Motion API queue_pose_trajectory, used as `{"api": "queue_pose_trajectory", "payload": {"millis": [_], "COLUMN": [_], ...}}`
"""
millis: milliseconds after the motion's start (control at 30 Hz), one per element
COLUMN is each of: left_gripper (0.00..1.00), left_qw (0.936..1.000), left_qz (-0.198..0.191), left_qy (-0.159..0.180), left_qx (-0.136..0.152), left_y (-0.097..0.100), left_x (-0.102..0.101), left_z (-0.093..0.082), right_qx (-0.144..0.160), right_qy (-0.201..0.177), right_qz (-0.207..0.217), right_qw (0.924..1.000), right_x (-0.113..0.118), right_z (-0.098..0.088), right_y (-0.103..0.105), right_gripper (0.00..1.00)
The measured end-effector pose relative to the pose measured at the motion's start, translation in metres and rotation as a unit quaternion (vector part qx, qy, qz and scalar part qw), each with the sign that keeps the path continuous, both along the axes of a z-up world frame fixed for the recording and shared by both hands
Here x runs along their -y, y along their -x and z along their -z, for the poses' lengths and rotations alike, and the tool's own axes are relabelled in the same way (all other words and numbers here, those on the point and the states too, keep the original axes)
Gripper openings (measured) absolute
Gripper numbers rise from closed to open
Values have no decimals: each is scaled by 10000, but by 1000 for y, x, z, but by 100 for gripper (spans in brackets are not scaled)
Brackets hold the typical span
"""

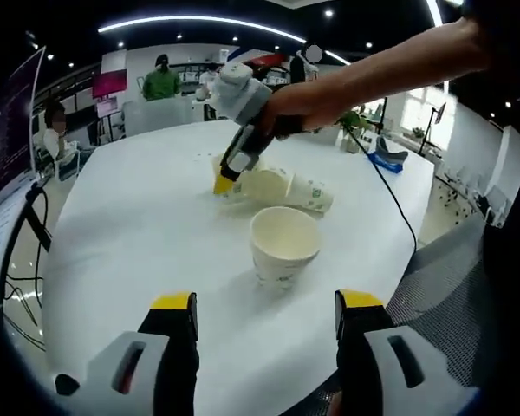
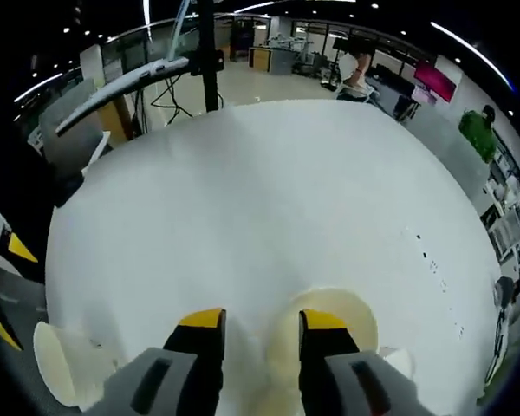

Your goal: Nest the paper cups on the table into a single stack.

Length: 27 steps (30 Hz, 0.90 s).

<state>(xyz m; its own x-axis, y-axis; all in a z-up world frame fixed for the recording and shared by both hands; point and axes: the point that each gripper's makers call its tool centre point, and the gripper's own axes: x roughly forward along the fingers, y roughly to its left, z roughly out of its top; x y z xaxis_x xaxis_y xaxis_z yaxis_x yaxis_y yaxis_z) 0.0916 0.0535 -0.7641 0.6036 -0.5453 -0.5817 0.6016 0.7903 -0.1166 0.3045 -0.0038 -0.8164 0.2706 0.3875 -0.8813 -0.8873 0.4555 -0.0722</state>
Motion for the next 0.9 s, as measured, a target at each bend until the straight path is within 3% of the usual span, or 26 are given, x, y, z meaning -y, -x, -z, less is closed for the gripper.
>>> {"api": "queue_pose_trajectory", "payload": {"millis": [200, 267, 467, 800, 900], "left_gripper": [62, 62, 62, 62, 62], "left_qw": [10000, 9999, 9999, 9998, 9998], "left_qz": [-39, -66, -112, -161, -177], "left_qy": [-62, -75, -87, -53, -38], "left_qx": [11, 12, 49, 72, 99], "left_y": [0, 0, 2, 7, 6], "left_x": [-4, -6, -6, -2, -2], "left_z": [-3, -3, -5, -8, -11], "right_qx": [-49, -79, -216, -59, 23], "right_qy": [289, 233, 95, -336, -435], "right_qz": [-248, -329, -375, -546, -643], "right_qw": [9993, 9992, 9990, 9979, 9970], "right_x": [2, 0, 0, -12, -11], "right_z": [11, 6, 6, -14, -30], "right_y": [10, 13, 19, 29, 40], "right_gripper": [3, 1, 0, 0, 0]}}
